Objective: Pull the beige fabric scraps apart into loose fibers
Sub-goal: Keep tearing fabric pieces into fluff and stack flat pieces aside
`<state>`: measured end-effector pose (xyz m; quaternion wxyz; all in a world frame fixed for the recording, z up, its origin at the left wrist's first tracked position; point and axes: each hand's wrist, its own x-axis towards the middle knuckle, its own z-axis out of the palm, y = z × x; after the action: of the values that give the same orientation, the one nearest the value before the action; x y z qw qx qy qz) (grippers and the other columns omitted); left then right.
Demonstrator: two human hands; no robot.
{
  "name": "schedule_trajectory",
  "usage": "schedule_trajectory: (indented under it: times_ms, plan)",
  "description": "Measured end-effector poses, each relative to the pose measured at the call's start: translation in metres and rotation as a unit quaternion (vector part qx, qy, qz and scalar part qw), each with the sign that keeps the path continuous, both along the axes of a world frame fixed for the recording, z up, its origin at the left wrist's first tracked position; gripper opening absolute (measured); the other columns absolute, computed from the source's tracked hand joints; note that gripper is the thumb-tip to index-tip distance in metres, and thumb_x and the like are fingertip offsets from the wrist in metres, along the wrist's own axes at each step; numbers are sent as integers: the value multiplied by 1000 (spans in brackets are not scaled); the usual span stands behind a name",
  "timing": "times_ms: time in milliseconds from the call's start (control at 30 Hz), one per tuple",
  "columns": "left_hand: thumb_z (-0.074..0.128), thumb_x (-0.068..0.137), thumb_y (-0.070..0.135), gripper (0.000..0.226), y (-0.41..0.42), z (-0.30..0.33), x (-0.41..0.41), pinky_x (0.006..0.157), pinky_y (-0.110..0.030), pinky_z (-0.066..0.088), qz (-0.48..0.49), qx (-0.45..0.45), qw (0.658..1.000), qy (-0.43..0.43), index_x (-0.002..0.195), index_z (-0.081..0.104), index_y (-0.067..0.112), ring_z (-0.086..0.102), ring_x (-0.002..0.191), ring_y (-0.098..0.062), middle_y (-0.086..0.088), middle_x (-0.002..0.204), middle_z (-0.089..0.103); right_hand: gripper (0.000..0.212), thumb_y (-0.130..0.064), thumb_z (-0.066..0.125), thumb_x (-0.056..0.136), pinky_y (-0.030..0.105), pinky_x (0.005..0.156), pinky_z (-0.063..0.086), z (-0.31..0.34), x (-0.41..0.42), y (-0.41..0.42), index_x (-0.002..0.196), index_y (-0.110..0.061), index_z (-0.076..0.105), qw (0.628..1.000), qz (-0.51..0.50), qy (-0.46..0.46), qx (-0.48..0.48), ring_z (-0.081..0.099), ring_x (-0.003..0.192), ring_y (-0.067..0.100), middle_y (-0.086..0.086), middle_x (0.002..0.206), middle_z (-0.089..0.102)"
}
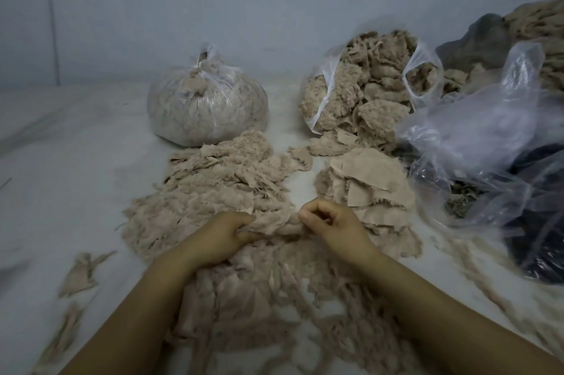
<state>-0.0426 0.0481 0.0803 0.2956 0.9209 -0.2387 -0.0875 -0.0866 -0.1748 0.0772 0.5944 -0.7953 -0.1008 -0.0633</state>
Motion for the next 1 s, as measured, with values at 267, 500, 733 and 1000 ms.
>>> schedule_trajectory:
  times_ms: [267, 500, 733, 1000]
  plan:
    - [52, 83, -9, 38, -21, 14, -4, 71, -5, 36, -70, -3, 988, -138, 106, 72, 15, 56, 88, -11, 11, 86, 56, 23, -34, 70, 86, 12, 48, 41, 12, 13, 18, 77, -13, 68, 979, 59, 194, -40, 53, 47, -4, -16, 51, 60]
    - [55, 86, 0, 23, -5, 6, 3, 78, -31, 43, 10, 88, 978, -188, 100, 72, 8, 59, 95, -28, -14, 97, 66, 29, -6, 58, 92, 18, 50, 42, 6, 12, 12, 64, -12, 55, 987, -68, 126, 75, 48, 52, 8, 7, 55, 56]
    - [64, 85, 7, 37, -23, 28, -5, 79, 0, 39, -14, -161, 987, 20, 120, 60, 16, 57, 102, 11, 10, 117, 57, 17, -10, 70, 85, 16, 48, 38, 6, 13, -2, 78, -19, 57, 988, -65, 73, 119, 45, 51, 2, -13, 60, 50]
    - [58, 92, 18, 25, -73, 17, -12, 59, -22, 47, 100, -361, 919, 122, 94, 63, -6, 55, 72, -21, -11, 77, 62, 24, 2, 64, 86, 25, 64, 48, 14, 10, 1, 94, -21, 60, 976, -78, 6, 204, 55, 68, 16, 1, 71, 55]
